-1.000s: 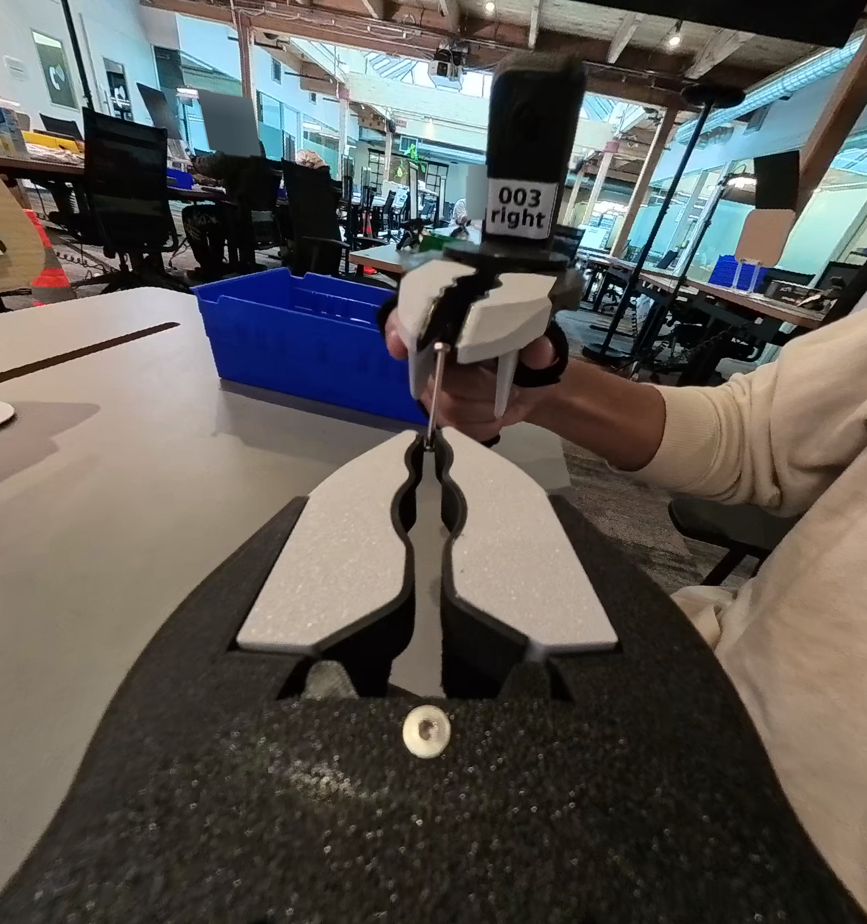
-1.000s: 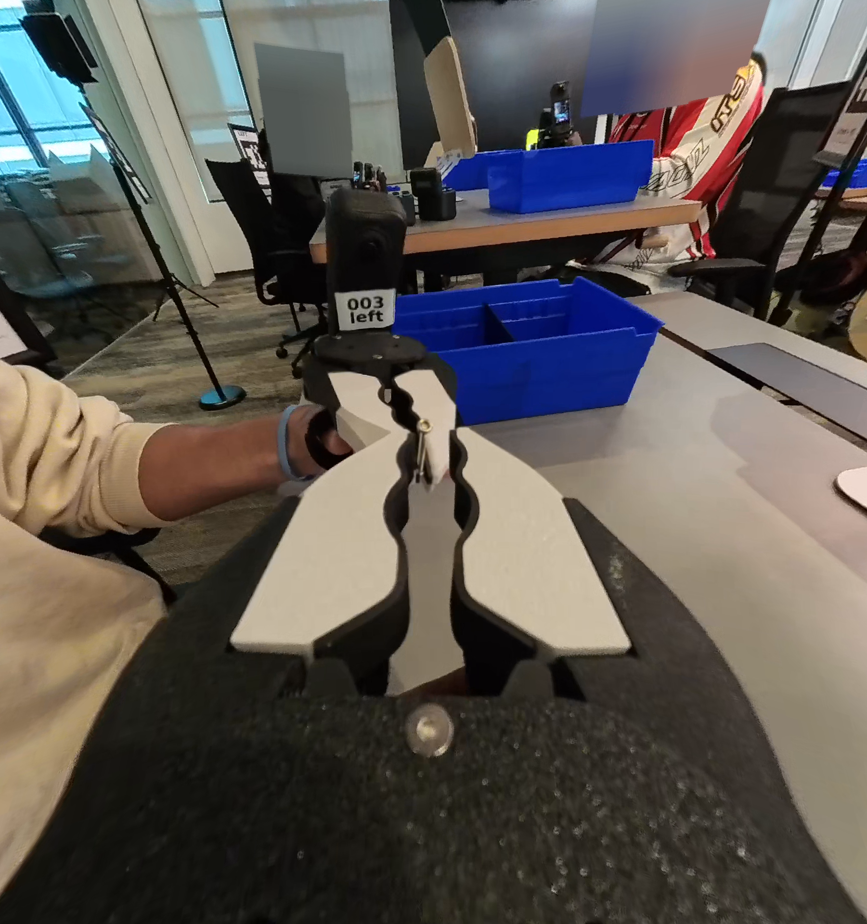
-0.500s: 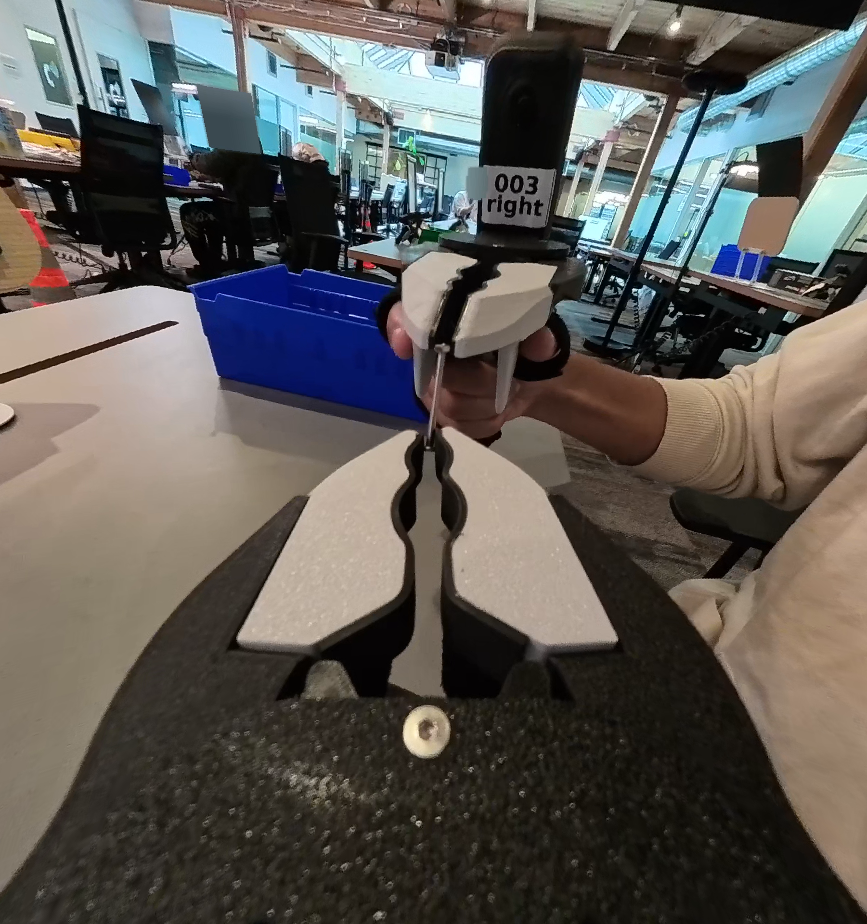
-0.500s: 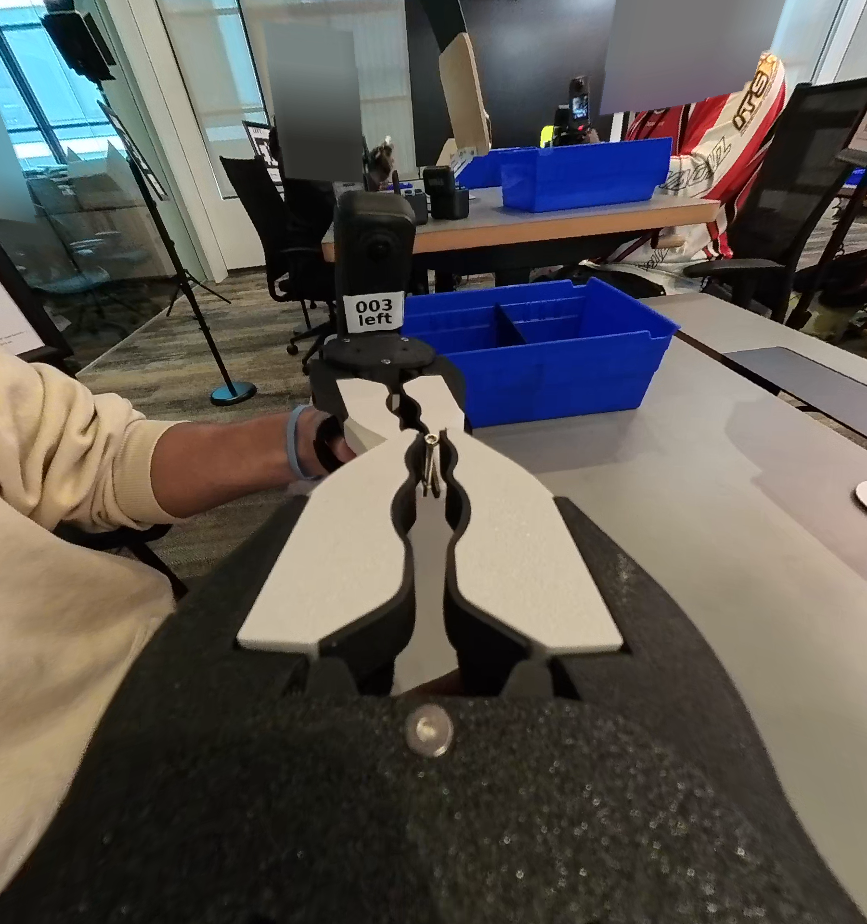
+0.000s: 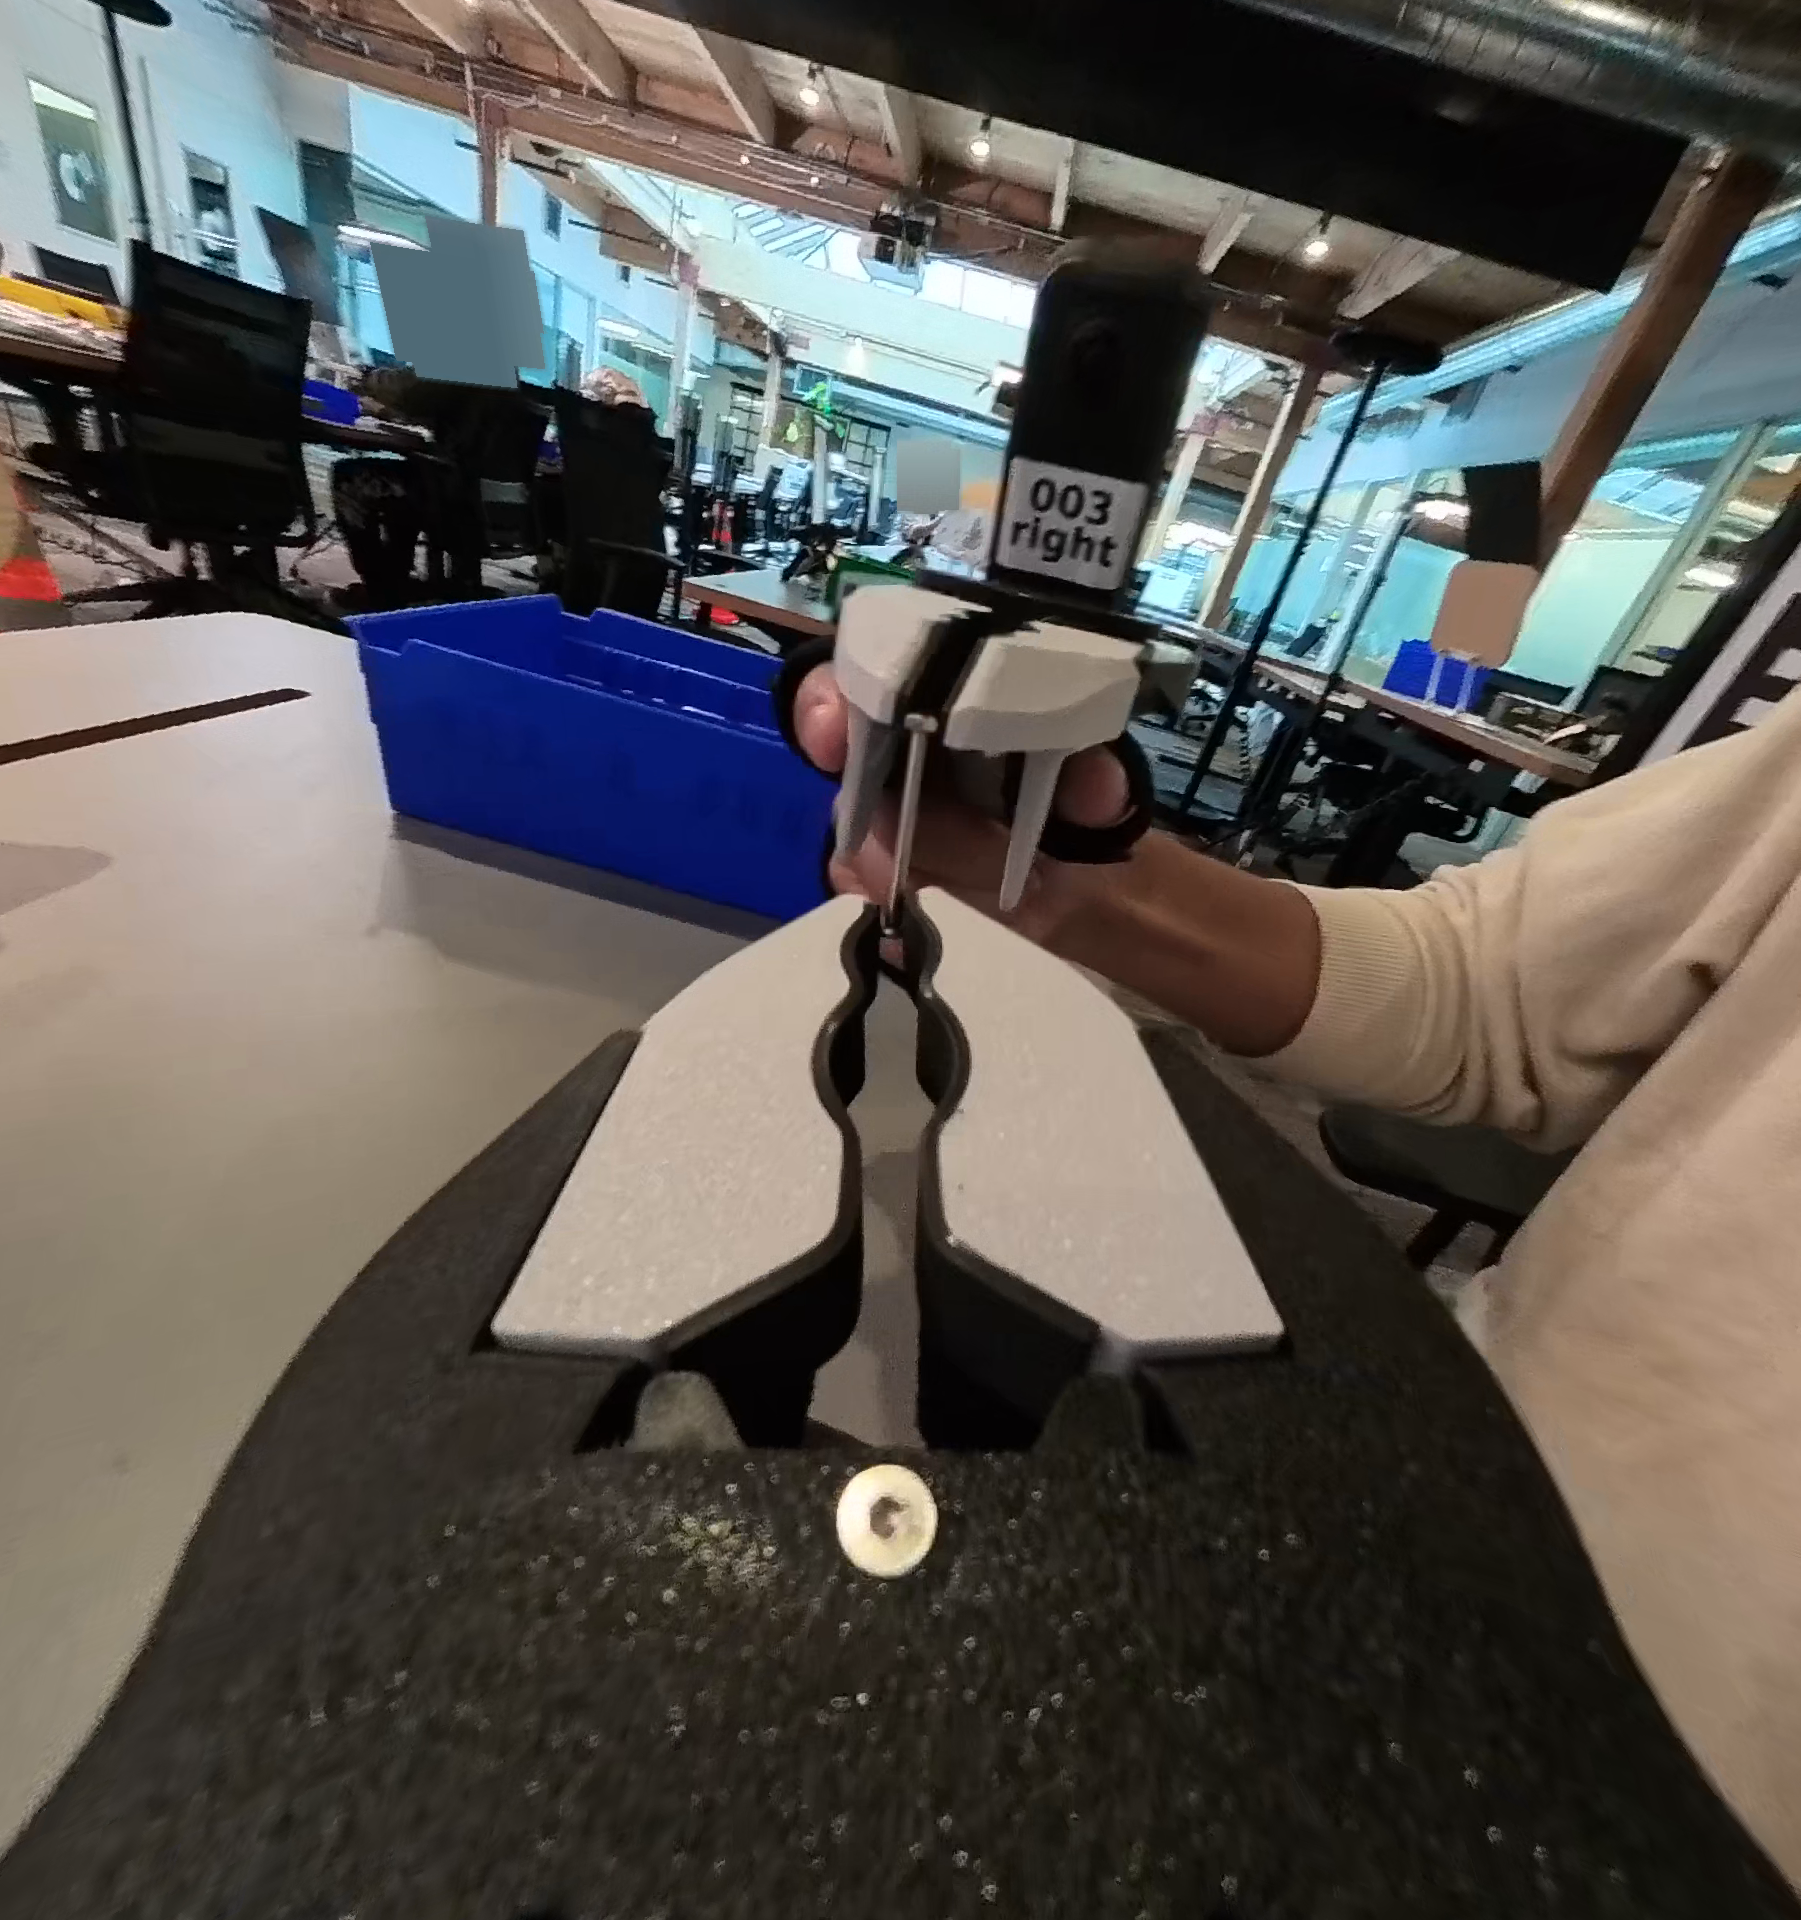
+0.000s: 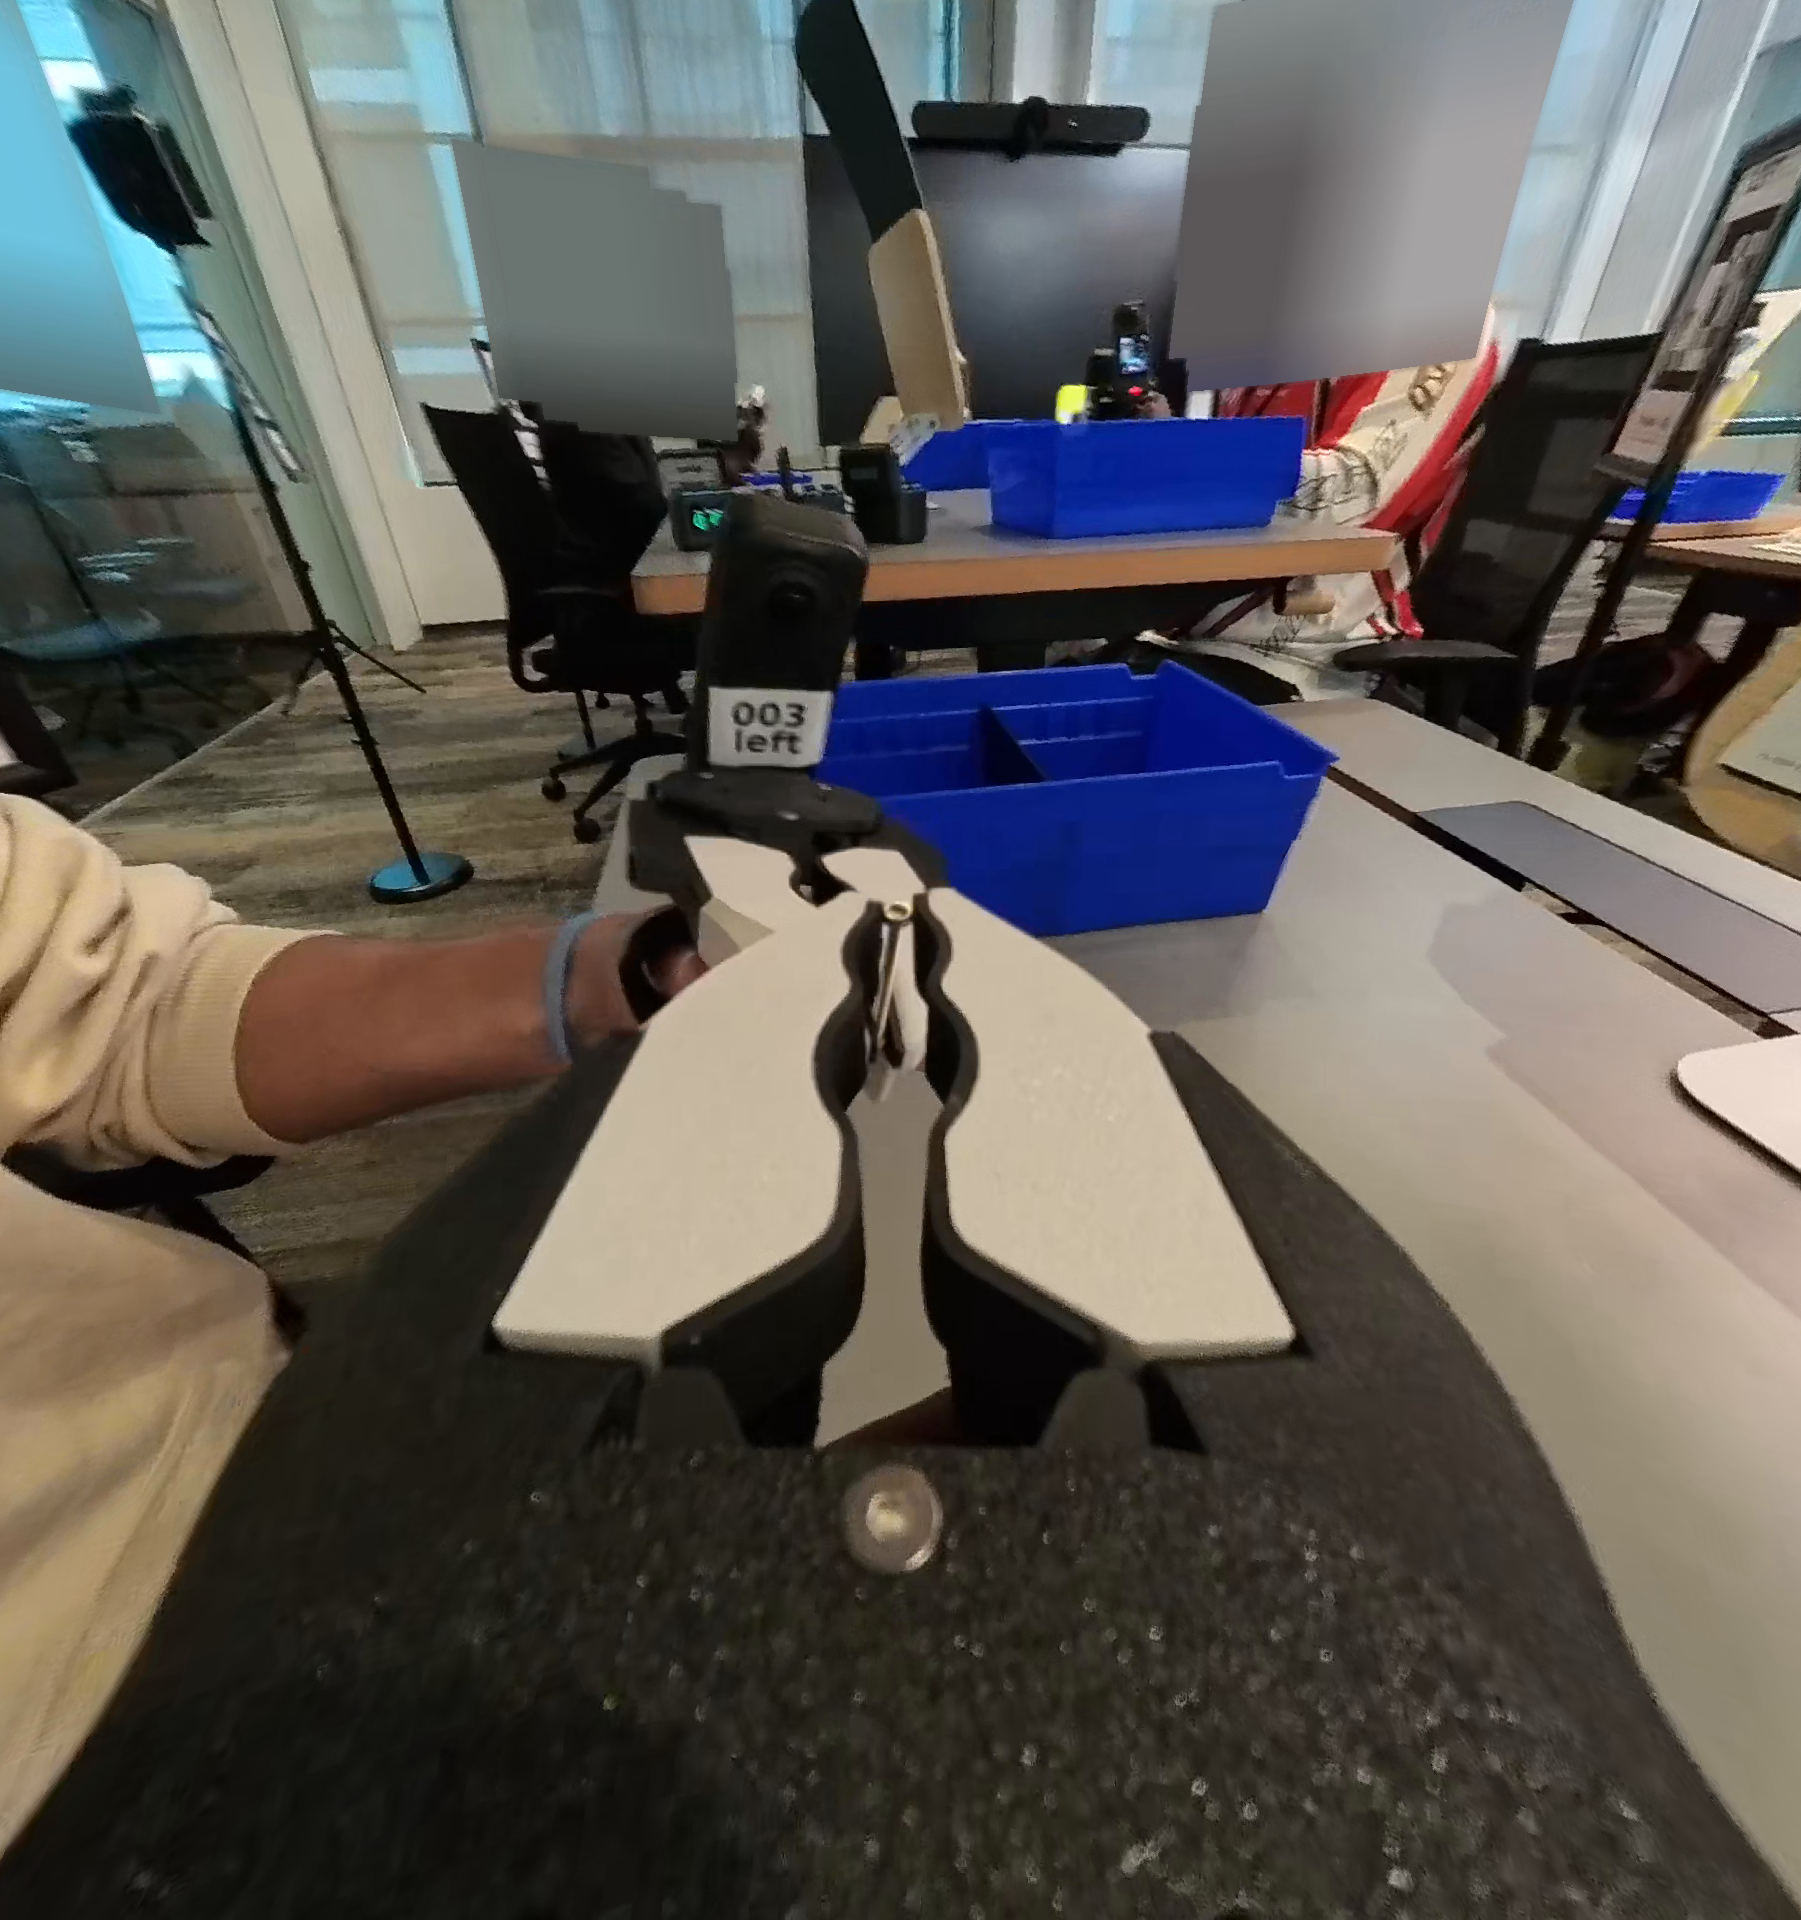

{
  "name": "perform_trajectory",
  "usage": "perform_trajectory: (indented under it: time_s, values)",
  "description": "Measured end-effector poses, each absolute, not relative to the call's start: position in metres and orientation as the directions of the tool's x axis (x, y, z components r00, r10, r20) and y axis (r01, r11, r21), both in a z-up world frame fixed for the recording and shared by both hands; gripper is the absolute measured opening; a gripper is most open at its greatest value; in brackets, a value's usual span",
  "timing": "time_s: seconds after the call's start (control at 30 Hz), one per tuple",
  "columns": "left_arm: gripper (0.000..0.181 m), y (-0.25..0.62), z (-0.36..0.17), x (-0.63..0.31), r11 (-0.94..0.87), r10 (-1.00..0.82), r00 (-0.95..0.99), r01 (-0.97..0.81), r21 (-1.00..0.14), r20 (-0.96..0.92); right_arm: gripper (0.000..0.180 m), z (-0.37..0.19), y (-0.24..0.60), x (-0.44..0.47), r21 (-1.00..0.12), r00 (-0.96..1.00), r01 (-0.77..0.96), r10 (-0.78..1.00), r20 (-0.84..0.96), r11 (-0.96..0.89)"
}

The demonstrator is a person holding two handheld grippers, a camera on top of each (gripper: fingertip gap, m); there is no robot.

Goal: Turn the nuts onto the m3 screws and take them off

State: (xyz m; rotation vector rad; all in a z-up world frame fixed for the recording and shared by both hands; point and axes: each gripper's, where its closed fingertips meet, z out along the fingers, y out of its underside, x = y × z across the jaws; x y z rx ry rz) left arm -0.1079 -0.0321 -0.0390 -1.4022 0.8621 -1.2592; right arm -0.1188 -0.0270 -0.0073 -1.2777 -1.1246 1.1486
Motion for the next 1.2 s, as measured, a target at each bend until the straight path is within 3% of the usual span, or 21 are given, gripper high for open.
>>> perform_trajectory:
  time_s: [0.33,0.63,0.8,1.2]
  values:
    - [0.004,0.000,-0.051,-0.109,-0.130,-0.860,0.492,0.052,-0.990,0.139,0.007,-0.018,0.000,-0.117,-0.999,0.317,0.028,0.948,-0.022,-0.032]
    - [0.003,0.001,-0.050,-0.112,-0.150,-0.862,0.478,0.080,-0.985,0.170,0.014,-0.014,-0.001,-0.112,-0.999,0.313,-0.007,0.949,-0.047,-0.047]
    - [0.003,-0.013,-0.043,-0.106,-0.191,-0.906,0.358,0.131,-0.973,0.226,0.026,-0.010,-0.008,-0.118,-0.995,0.218,-0.046,0.971,-0.097,-0.089]
    - [0.003,-0.011,-0.040,-0.115,-0.255,-0.899,0.314,0.190,-0.948,0.304,0.027,-0.008,-0.014,-0.120,-0.994,0.191,-0.055,0.977,-0.098,-0.089]
